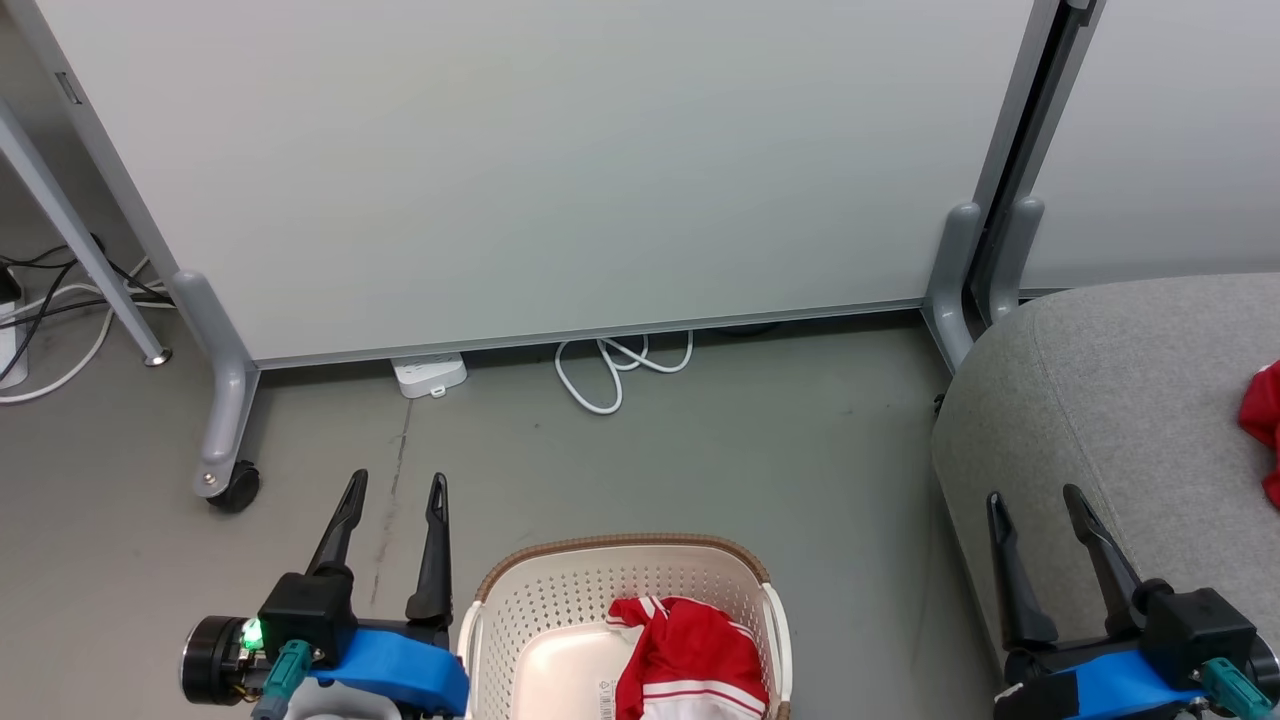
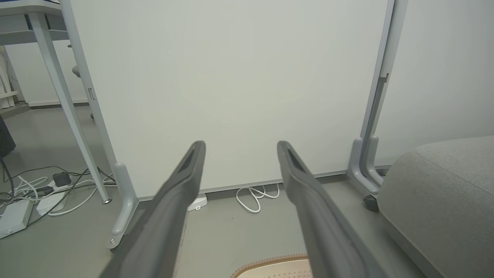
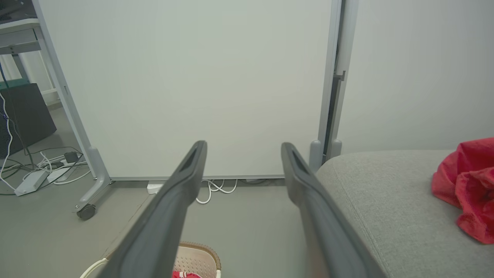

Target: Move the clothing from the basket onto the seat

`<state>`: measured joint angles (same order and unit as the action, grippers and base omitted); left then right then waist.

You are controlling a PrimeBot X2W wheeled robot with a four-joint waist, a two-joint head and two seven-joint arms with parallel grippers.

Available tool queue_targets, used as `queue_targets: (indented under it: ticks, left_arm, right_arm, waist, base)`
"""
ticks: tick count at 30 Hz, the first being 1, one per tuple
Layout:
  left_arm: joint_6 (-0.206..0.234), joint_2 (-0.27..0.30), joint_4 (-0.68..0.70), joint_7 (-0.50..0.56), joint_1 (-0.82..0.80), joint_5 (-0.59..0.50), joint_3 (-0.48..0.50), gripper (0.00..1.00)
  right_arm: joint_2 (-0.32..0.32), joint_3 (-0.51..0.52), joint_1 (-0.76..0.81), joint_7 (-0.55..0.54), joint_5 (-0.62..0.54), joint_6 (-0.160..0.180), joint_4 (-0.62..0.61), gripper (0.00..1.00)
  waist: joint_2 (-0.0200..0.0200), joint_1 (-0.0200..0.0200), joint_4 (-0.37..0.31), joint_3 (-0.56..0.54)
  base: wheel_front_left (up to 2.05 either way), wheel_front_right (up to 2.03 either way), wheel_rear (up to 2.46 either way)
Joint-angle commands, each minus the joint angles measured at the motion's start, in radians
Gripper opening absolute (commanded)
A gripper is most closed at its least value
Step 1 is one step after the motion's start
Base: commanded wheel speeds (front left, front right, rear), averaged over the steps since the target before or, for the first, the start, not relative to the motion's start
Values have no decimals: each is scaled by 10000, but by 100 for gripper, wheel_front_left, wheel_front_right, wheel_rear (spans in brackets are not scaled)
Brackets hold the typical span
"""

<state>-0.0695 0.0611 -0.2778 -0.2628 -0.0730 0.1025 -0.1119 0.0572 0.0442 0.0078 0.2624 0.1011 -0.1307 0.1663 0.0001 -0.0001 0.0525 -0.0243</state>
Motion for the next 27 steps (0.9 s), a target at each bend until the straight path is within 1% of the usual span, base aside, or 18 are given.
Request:
queue_targets:
  ticks: [1, 7, 11, 15, 19, 26, 27]
  left_arm:
    - [-22, -2, -11, -30, 52, -62, 37, 100]
    - [-220, -56, -156, -30, -202, -68, -142, 100]
    - [-385, -74, -585, -30, -575, 69, -412, 100]
    - [-516, -92, -1246, -30, -1090, 48, -901, 100]
    - [-560, -94, -1973, -30, -1797, -23, -1388, 100]
    - [-619, -76, -3629, -31, -3280, -144, -2119, 100]
    - [-619, -76, -3629, -31, -3280, -144, -2119, 100]
  right_arm:
    - [-37, -19, 84, 40, 53, -1, 37, 100]
    - [-42, -118, -120, 40, 62, -1, 86, 100]
    - [23, -163, -312, 38, 77, -1, 69, 100]
    - [98, -209, -573, 38, 94, -1, 50, 100]
    - [124, -264, -978, 40, 171, -1, -78, 100]
    - [235, -549, -1964, 40, 242, -1, -314, 100]
    - [235, -549, -1964, 40, 242, -1, -314, 100]
  waist:
    - [-1, 1, -16, 4]
    - [-1, 1, -130, 79]
    - [-1, 1, -272, 229]
    - [-1, 1, -491, 483]
    - [-1, 1, -750, 1058]
    - [-1, 1, -1326, 2481]
    - [-1, 1, -1326, 2481]
  base:
    - [0, 0, 0]
    - [0, 0, 0]
    - [0, 0, 0]
    - [0, 0, 0]
    - [0, 0, 0]
    - [0, 0, 0]
    - [0, 0, 0]
